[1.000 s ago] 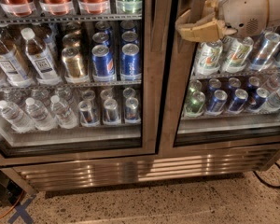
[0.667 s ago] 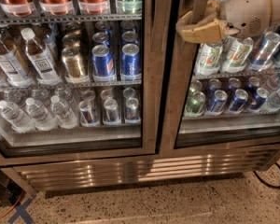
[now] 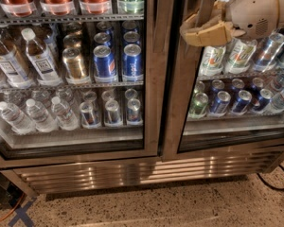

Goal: Open right fridge door

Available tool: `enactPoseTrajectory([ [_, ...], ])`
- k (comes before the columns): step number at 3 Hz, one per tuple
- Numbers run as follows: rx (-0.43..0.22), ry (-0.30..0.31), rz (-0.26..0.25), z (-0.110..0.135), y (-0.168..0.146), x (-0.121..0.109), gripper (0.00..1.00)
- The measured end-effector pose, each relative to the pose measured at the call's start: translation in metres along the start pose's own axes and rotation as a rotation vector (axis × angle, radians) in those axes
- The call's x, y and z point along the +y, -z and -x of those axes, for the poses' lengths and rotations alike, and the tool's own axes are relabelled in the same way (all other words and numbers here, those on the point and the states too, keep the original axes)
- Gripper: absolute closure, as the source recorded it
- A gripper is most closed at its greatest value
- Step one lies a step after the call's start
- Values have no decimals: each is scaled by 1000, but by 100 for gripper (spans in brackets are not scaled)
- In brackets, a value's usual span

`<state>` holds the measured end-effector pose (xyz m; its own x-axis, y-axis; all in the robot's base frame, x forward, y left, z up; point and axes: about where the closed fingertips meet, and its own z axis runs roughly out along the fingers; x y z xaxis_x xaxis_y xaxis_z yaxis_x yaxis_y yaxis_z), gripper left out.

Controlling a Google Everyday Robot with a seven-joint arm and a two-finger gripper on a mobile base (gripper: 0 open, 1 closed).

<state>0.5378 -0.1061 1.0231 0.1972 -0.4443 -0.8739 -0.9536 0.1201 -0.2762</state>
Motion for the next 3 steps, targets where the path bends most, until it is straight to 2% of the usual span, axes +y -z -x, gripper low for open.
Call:
enactPoseTrajectory([
  [3,1,-39,31,12,12,28,100],
])
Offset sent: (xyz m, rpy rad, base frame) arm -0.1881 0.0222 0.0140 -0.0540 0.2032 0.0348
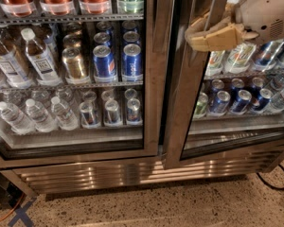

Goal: Open right fridge door

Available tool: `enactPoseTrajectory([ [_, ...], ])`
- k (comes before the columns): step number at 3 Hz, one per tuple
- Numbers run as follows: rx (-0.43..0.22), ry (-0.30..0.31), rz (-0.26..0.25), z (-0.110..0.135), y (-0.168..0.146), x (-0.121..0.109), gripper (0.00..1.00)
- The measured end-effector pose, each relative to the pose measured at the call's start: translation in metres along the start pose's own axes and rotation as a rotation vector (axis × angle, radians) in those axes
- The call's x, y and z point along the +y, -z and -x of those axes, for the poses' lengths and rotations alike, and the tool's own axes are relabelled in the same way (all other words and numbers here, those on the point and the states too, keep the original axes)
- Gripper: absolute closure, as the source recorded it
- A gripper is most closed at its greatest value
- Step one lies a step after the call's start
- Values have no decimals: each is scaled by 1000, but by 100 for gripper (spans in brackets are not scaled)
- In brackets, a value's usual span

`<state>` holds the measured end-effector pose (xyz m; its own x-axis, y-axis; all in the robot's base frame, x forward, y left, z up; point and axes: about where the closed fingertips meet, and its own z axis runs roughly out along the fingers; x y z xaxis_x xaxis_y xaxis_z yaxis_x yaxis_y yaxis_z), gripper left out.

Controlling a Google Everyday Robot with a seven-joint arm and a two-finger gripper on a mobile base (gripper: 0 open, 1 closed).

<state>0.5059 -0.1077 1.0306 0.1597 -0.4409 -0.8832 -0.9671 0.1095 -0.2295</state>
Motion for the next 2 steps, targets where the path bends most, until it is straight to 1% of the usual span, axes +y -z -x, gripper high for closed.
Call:
enactPoseTrajectory([
  [1,0,-1,0,-1,2,0,100],
  [2,-5,-28,-1,1,5,6,100],
])
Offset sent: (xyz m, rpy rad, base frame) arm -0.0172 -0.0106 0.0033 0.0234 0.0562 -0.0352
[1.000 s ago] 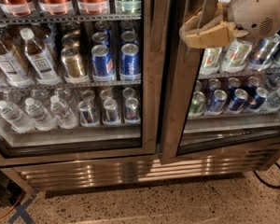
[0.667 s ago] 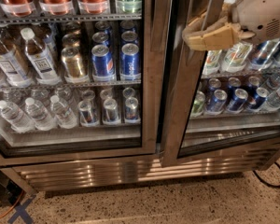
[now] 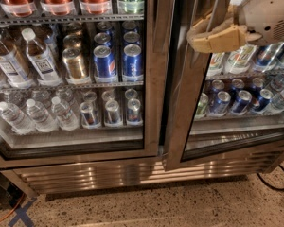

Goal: Open right fridge door

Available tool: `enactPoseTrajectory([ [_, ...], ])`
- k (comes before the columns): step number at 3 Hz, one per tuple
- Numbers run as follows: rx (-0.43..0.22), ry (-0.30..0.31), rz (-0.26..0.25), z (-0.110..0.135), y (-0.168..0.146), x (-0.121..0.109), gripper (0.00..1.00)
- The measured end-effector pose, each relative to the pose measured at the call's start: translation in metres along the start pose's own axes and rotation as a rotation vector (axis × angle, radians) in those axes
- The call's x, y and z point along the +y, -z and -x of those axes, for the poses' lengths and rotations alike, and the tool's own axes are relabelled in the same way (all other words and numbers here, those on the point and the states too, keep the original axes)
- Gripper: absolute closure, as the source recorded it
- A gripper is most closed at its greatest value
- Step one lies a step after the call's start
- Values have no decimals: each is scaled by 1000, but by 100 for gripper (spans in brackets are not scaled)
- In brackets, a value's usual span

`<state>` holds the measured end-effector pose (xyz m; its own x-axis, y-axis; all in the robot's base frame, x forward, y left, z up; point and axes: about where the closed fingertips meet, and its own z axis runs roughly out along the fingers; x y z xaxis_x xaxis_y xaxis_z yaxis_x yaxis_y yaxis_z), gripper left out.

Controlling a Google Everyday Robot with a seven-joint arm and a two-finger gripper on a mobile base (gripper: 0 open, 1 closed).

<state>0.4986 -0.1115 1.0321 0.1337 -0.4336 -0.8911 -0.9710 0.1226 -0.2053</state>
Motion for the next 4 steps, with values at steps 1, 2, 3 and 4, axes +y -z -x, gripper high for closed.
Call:
enactPoseTrajectory([
  [1,-12,-2,9,4,6,9,100],
  [2,-3,1,14,7,5,11,100],
  [3,-5,-10,15,6,11,17,100],
  [4,1,-10,23,8,13,22,100],
])
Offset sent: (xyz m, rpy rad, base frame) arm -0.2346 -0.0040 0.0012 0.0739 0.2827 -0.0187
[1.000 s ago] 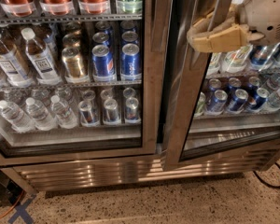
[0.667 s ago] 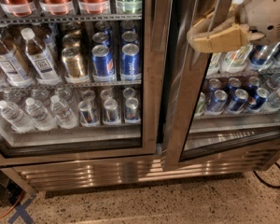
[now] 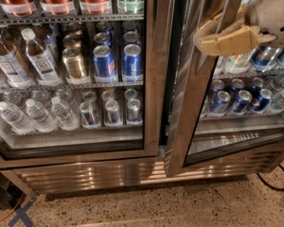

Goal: Open right fridge door

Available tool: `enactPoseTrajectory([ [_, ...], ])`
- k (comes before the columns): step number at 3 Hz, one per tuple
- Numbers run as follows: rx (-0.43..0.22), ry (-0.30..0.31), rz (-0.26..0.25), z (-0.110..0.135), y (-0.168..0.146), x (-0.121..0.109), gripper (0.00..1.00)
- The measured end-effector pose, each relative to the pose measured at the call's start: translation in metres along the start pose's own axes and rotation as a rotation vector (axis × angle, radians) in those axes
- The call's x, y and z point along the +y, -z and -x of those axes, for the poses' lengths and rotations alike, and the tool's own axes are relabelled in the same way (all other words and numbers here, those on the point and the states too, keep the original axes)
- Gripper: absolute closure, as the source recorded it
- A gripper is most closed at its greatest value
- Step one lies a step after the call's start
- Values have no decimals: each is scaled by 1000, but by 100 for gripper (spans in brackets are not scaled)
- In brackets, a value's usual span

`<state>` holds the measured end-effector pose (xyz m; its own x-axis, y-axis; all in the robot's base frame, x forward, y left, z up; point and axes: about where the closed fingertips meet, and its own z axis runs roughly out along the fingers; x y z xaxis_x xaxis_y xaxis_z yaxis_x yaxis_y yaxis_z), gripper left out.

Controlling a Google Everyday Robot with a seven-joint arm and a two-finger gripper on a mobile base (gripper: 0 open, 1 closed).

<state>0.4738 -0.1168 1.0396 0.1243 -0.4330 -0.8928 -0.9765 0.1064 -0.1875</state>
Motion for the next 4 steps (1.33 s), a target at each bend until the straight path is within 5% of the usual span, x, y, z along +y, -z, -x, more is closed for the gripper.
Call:
enactPoseTrajectory([
  [4,-10,1,23,4,9,14,100],
])
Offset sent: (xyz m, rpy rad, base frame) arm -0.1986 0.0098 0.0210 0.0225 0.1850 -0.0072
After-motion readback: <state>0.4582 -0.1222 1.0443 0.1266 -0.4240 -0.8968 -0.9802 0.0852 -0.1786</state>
